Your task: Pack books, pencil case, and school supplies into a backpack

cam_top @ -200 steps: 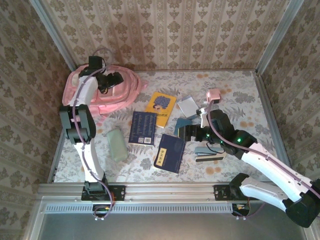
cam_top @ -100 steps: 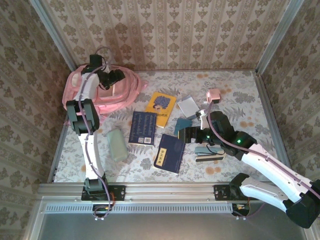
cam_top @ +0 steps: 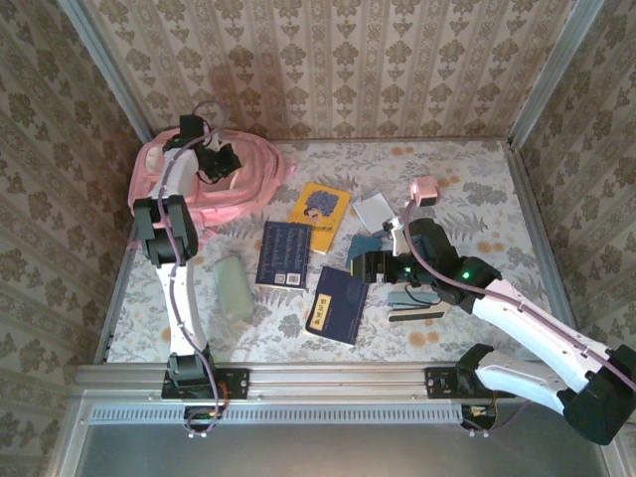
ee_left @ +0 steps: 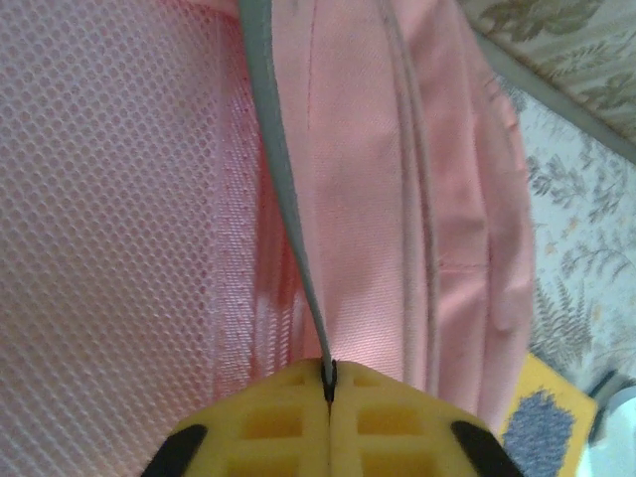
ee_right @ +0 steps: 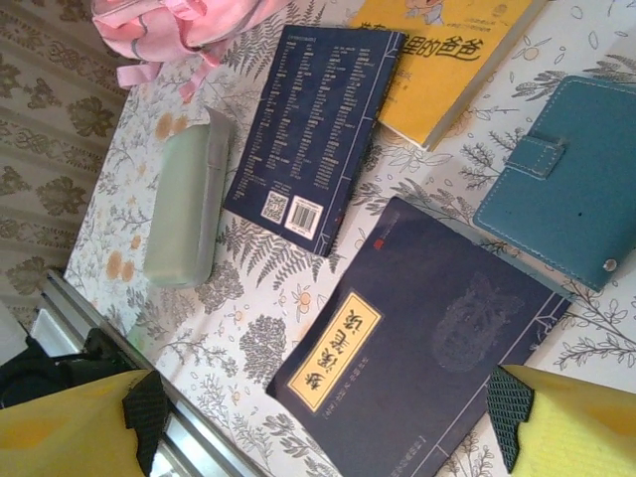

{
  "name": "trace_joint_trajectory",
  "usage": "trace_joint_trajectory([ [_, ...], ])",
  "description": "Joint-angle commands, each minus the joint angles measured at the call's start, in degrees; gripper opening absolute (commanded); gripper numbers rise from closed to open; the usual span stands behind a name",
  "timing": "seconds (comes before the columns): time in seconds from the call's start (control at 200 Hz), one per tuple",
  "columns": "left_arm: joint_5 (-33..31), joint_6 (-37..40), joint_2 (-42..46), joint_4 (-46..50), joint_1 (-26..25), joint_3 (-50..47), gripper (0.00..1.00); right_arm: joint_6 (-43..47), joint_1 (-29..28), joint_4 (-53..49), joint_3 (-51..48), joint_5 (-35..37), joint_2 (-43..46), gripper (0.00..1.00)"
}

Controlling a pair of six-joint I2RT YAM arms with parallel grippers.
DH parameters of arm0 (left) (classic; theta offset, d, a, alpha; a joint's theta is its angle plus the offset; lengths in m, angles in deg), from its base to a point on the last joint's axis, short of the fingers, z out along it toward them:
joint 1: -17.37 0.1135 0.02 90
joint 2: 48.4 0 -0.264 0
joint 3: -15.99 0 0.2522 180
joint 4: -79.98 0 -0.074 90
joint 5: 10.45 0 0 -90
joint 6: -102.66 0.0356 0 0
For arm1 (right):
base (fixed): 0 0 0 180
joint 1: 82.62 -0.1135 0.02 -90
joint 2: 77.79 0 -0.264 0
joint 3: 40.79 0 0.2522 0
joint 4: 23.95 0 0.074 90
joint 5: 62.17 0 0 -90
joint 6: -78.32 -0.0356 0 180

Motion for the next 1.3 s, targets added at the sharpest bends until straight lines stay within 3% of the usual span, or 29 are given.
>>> trace_joint_trajectory([
  [0.0,2.77,1.08,0.37,2.22,-0.53,3.12,0.00,-0.54,0.00,0.28,2.66,-0.49,1.90,0.85],
  [0.24,-2.44,4.94,9.22,7.77,-3.60,11.38,0.00,-1.50,0.00,-3.30,3.18,4.57,4.62,0.88],
  [0.43,-4.60,8.51,16.21,12.52,-5.47,14.96,0.00,-0.19,0.00,-4.63,3.36,3.02,6.03,0.86],
  [0.67,-3.02,9.31,24.29,13.04,-10.01,11.36,0.00,1.07,-0.07,-6.13,3.89,4.22,6.71,0.85],
  [1.14,1.86,-6.16,31.41,-2.65,-19.68,-9.03,0.00,5.83,-0.10,-1.94,0.86,5.20,3.85,0.80],
  [1.295,3.16,-8.85,27.24,-4.50,-24.12,-8.76,0.00,5.95,-0.31,12.27,-7.50,2.09,1.92,0.70],
])
